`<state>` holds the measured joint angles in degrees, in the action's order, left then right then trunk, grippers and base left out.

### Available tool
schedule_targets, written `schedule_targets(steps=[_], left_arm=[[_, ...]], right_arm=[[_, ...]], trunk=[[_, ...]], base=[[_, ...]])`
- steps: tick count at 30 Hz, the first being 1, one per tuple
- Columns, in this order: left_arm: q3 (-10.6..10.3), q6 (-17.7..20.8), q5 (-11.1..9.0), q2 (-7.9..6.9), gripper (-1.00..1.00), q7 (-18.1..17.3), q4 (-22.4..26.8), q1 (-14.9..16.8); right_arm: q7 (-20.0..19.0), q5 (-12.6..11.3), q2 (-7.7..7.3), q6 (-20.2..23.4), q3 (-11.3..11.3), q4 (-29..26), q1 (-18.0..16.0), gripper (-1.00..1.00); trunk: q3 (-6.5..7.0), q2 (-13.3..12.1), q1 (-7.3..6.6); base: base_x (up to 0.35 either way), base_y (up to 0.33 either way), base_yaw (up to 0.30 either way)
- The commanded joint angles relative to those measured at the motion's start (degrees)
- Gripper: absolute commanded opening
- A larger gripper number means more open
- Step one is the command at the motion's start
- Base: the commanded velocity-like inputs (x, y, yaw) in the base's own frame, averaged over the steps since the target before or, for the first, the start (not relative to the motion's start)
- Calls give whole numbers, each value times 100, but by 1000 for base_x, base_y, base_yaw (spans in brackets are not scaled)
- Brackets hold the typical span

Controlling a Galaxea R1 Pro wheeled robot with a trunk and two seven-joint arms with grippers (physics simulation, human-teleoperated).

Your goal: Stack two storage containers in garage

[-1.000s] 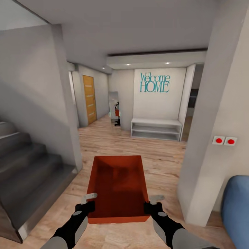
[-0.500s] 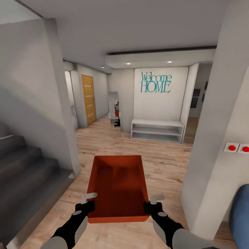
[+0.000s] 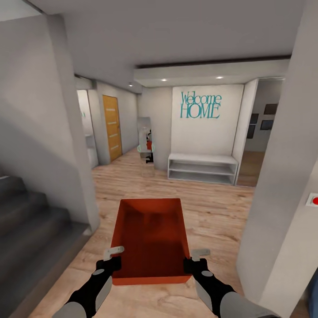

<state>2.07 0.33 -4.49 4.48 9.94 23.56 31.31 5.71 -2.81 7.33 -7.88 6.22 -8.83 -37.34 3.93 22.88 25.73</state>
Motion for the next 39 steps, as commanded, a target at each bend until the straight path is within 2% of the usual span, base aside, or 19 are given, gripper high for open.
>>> schedule_targets(steps=[1, 39], left_arm=[[87, 5, 45, -97, -100, 33, 26, 5], [92, 11, 43, -105, -100, 60, 35, 5]], right_arm=[[44, -52, -62, -24, -68, 20, -1, -100], [4, -35, -65, -9, -68, 13, -1, -100]], trunk=[[-2, 4, 5], [-2, 4, 5]], base=[[321, 0, 0], [321, 0, 0]])
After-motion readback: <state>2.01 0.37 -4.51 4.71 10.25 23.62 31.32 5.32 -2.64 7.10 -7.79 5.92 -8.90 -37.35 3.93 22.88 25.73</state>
